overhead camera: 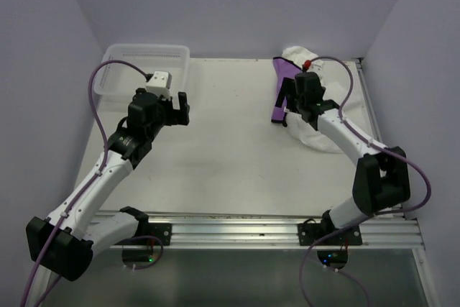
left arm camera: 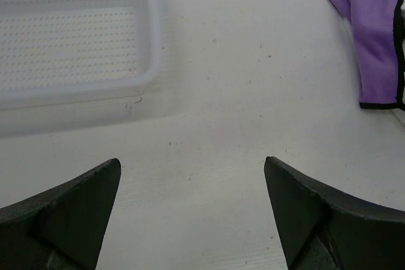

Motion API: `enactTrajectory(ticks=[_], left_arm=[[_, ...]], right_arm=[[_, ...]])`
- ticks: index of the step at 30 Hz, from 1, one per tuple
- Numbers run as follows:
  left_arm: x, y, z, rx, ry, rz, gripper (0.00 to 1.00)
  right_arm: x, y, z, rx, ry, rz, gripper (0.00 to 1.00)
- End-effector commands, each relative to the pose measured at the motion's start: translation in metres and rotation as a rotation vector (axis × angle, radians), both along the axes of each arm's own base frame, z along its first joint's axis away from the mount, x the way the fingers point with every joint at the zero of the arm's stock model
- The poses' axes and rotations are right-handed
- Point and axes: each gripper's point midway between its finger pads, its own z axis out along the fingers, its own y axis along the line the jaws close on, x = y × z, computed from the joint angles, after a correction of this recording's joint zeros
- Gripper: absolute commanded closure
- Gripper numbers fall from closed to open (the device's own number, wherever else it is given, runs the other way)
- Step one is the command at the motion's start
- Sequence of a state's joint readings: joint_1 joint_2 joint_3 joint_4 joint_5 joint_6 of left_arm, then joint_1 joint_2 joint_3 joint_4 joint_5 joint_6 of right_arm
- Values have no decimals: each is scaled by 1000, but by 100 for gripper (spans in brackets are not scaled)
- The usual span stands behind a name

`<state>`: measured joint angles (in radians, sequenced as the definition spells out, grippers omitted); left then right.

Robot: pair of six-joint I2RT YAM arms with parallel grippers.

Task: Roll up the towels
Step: Grab a towel with the right arm

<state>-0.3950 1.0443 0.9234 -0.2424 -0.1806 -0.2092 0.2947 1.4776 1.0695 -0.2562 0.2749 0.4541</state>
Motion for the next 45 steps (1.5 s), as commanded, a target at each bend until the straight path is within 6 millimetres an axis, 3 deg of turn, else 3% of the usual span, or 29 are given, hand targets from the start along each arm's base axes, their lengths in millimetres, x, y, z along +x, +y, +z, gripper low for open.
enactTrajectory(ticks=[1, 4, 5, 6, 7, 8, 11, 17, 21, 23, 25, 27, 28, 31, 32, 34, 35, 39, 42, 43, 44, 45], left_arm=[[1, -7, 26, -51, -66, -25, 0], [1, -10, 24, -51, -59, -37, 0], [-1, -13, 23, -49, -56, -47, 0], [-1, -14, 23, -46, -59, -50, 0], [-2, -17, 23, -42, -56, -58, 0], [-3, -18, 24, -40, -60, -62, 0], [-5, -21, 25, -36, -64, -70, 0], [-8, -31, 22, -28, -58, -106, 0], [-8, -35, 20, -23, -50, -115, 0], [-9, -36, 19, -22, -47, -119, 0], [-9, -37, 19, -23, -48, -120, 0], [-9, -37, 19, -23, -48, -122, 0], [-9, -37, 19, -25, -48, -123, 0], [-10, -37, 19, -24, -48, -126, 0], [-9, -37, 19, -25, -49, -124, 0], [-9, -37, 19, -24, -50, -122, 0], [-9, -36, 20, -19, -51, -122, 0], [-9, -33, 24, -15, -65, -107, 0], [-11, -27, 29, -13, -84, -86, 0], [-12, -25, 32, -13, -94, -79, 0], [-11, -22, 34, -12, -102, -64, 0], [-12, -22, 35, -10, -105, -62, 0]], right_arm=[[46, 19, 21, -52, -71, 39, 2], [70, 17, 22, -90, -77, -7, 6], [76, 14, 3, -125, -34, -24, 8], [85, 16, 10, -121, -50, -30, 10], [90, 17, 3, -129, -37, -28, 12], [95, 16, -11, -146, -9, -30, 21], [110, 16, -19, -149, 10, -43, 34], [132, 17, -59, -103, 88, -47, 41], [138, 19, -56, -104, 73, -27, 75], [137, 20, -49, -102, 62, -18, 91], [135, 21, -32, -94, 39, -8, 100], [133, 24, -18, -78, 19, 7, 100], [131, 25, 0, -69, -12, 17, 100], [125, 32, 31, -48, -57, 62, 100], [119, 39, 55, -28, -97, 87, 100], [109, 50, 76, -8, -120, 140, 100], [102, 55, 102, 10, -165, 167, 100], [63, 97, 152, 16, -238, 340, 100], [23, 129, 167, 30, -243, 449, 100], [12, 136, 166, 42, -232, 471, 100], [-7, 149, 149, 43, -195, 512, 100], [-23, 153, 152, 57, -203, 532, 100]])
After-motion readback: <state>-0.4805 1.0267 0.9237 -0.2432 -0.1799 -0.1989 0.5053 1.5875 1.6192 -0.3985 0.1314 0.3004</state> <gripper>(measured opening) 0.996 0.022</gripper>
